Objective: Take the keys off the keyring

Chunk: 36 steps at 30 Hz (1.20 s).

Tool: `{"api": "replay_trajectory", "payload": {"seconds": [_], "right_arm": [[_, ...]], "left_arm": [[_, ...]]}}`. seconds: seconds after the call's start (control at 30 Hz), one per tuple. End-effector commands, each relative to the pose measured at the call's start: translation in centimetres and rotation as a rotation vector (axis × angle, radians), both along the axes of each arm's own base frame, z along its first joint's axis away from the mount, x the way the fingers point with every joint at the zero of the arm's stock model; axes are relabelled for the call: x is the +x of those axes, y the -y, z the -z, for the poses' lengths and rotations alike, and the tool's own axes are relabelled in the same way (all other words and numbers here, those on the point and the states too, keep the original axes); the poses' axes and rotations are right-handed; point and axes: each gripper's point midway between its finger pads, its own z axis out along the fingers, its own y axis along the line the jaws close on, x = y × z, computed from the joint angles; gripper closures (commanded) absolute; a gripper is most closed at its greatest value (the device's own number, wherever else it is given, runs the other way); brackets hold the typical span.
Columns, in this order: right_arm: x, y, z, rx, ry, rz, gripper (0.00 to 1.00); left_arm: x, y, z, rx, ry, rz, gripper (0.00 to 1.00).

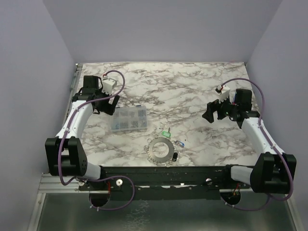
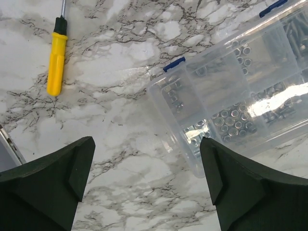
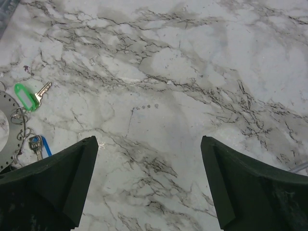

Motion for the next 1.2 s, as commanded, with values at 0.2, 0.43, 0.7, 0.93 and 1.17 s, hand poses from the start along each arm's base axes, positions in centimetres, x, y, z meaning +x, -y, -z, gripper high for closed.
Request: {"api": "replay_trajectory", "payload": {"seconds": [0.2, 0.43, 0.7, 0.93, 1.17], "right_arm": [[-0.7, -0.5, 1.3, -0.018, -0.041, -0.030, 0.00], [-0.7, -0.4, 1.3, -0.029, -0.035, -0.033, 0.00], [-0.8, -0.5, 1.6, -0.032, -0.038, -0.039, 0.00], [-0.8, -0.4, 1.6, -0.032, -0.035, -0.040, 0.00], [-0.8, -0.5, 1.8, -0.029, -0.042, -0.040, 0.00]], "left_arm": [[-3.5, 8.1, -0.4, 0.062, -0.010, 0.433, 0.01], [-10.4, 14.8, 2.0, 0.061, -0.040, 0.831, 0.01], [-16.5, 18.1, 4.9, 0.150, -0.030, 1.112, 0.01], [-18.4, 18.0, 7.9, 0.232, -0.005, 1.210, 0.04], [-18.1, 19.4, 8.1, 0.198, 0.036, 1.254, 0.11]]}}
